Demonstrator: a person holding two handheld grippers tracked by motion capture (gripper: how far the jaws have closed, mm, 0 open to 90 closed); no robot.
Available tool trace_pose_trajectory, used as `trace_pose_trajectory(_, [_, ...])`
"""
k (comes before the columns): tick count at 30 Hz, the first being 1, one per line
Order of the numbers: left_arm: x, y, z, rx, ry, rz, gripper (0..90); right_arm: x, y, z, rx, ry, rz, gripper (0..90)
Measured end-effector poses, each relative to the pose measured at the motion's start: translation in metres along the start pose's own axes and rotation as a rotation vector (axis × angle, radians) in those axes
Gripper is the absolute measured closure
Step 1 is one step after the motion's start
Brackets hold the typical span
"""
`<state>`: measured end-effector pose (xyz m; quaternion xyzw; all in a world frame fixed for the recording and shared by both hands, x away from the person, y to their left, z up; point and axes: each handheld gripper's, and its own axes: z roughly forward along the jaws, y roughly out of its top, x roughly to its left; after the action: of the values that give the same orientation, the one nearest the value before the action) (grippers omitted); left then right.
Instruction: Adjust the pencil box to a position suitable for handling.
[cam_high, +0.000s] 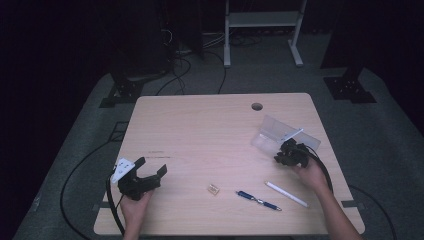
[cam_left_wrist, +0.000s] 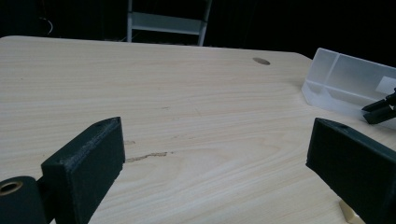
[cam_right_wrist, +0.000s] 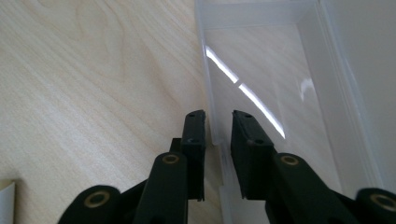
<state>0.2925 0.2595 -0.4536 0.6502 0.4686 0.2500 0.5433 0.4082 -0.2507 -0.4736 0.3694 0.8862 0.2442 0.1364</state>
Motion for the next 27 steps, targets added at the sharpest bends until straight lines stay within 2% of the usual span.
trace_pose_trajectory(7, [0.0,0.0,0.0,-0.002,-0.001,-0.001,3.4,0.001,-0.001,0.0,-0.009,-0.008,-0.047,84.2])
trace_pose_trajectory(9, [0.0,0.0,0.0,-0.002,-0.001,-0.002,3.4,0.001,-0.001,0.0,-0.01,-0.006,-0.051,85.0])
trace_pose_trajectory(10, [0.0,0.0,0.0,-0.002,-0.002,-0.002,3.4,0.0,0.0,0.0,-0.013,0.013,-0.041,85.9])
trace_pose_trajectory(17, [0.001,0.0,-0.001,-0.005,-0.001,-0.008,3.4,0.0,0.001,-0.001,0.0,0.014,-0.072,86.5])
trace_pose_trajectory(18, [0.001,0.0,-0.001,-0.007,0.0,-0.01,3.4,0.001,0.003,-0.001,0.006,0.009,-0.095,86.5])
trace_pose_trajectory(19, [0.001,0.0,-0.001,-0.007,0.0,-0.01,3.4,0.001,0.003,-0.001,0.006,0.009,-0.095,86.5])
trace_pose_trajectory(27, [0.001,0.0,-0.001,-0.007,-0.001,-0.012,3.4,0.011,0.01,-0.009,-0.021,0.011,-0.151,86.7])
